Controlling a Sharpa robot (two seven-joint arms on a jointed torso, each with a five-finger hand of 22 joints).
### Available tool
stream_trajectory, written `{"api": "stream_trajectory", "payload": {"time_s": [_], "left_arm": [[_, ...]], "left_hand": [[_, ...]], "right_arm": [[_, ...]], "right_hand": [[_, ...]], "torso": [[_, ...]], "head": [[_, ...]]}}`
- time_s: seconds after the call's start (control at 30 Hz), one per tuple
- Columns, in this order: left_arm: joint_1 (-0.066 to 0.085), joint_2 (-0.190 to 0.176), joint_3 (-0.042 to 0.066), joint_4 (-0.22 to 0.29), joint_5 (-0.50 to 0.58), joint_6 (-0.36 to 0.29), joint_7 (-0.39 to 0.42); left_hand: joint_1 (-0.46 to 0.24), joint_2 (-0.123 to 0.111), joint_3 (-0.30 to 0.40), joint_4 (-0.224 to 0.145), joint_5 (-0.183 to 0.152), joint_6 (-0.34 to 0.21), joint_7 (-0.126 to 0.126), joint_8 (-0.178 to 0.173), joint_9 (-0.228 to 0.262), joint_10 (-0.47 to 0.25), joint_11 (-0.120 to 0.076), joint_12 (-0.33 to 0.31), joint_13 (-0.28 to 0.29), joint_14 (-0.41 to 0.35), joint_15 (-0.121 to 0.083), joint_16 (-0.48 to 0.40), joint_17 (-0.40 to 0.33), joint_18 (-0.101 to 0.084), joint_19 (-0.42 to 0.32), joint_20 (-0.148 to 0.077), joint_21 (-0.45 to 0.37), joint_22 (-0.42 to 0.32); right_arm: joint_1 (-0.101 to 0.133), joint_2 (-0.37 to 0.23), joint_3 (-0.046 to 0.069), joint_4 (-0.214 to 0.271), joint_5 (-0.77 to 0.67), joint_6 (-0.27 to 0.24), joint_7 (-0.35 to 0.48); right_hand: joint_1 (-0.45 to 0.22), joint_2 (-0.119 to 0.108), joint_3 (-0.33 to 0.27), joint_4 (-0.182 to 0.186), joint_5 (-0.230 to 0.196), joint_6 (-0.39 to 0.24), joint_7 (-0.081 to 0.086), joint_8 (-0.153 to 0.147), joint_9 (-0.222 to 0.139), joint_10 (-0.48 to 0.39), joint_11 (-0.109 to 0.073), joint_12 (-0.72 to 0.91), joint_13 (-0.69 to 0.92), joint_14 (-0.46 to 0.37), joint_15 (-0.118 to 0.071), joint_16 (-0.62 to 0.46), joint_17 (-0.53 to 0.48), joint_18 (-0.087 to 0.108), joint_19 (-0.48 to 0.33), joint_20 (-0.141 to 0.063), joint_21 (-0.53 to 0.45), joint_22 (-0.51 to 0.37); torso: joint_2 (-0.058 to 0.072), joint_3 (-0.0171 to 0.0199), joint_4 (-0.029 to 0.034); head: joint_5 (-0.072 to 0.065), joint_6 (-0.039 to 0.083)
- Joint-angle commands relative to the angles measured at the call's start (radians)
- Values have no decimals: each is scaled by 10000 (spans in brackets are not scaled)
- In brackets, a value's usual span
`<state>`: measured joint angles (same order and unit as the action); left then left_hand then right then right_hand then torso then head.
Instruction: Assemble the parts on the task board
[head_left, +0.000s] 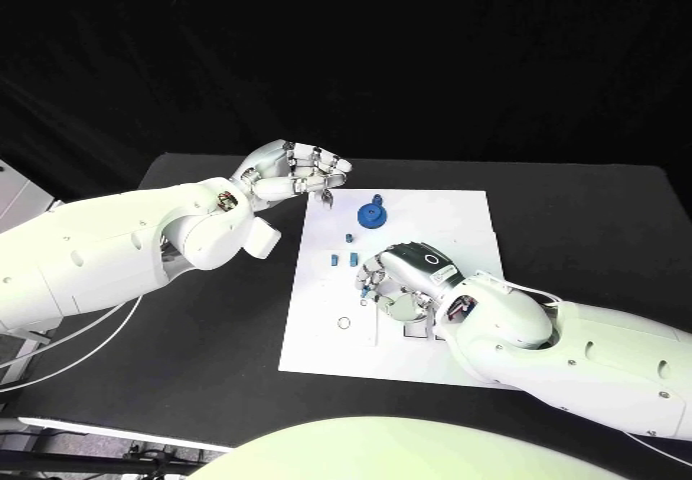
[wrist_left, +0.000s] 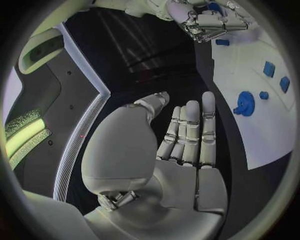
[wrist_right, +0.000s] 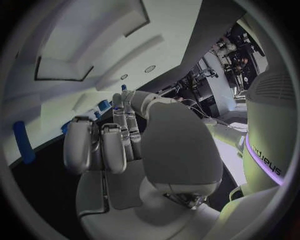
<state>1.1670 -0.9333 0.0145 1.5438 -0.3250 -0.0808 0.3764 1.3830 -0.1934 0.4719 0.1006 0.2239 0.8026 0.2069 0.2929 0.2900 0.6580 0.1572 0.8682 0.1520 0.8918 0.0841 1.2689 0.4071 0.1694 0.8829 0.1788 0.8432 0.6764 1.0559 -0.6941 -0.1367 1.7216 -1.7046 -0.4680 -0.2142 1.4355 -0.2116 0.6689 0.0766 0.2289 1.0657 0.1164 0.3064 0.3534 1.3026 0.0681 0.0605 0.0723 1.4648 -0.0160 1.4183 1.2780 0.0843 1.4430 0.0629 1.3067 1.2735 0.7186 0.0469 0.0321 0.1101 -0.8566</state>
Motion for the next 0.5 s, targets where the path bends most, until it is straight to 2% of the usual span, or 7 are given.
{"api": "stream_trajectory", "payload": {"time_s": [0.03,0.37,0.5], "left_arm": [[4,26,4,32,36,42,26],[5,16,4,28,37,40,-7],[6,11,4,14,37,36,-22]], "left_hand": [[80,-3,-21,19,42,-72,137,29,-15,77,15,-68,-12,-5,39,-50,9,148,82,18,-68,-8],[77,-5,-29,30,42,-71,136,32,-17,86,16,-76,-21,-8,42,-57,8,147,86,20,-76,-15],[77,-5,-29,30,42,-71,136,32,-17,86,16,-76,-21,-8,42,-57,8,147,86,20,-76,-15]], "right_arm": [[-43,28,-3,4,-191,241,102],[-83,51,-12,12,-308,452,19],[-88,43,-17,35,-337,553,-5]], "right_hand": [[-21,76,0,-71,7,-9,50,33,0,219,-141,32,-2,618,-47,56,-1,-194,40,60,44,15],[-37,77,2,-83,-4,-12,57,31,7,215,-136,31,-4,616,-42,57,-4,-194,38,66,47,21],[-37,77,2,-83,-4,-12,57,31,7,215,-136,31,-4,616,-42,57,-4,-194,38,66,47,21]], "torso": [[-3,-6,-1],[-8,-11,-6],[-5,3,-8]], "head": [[57,-60],[107,-123],[134,-149]]}}
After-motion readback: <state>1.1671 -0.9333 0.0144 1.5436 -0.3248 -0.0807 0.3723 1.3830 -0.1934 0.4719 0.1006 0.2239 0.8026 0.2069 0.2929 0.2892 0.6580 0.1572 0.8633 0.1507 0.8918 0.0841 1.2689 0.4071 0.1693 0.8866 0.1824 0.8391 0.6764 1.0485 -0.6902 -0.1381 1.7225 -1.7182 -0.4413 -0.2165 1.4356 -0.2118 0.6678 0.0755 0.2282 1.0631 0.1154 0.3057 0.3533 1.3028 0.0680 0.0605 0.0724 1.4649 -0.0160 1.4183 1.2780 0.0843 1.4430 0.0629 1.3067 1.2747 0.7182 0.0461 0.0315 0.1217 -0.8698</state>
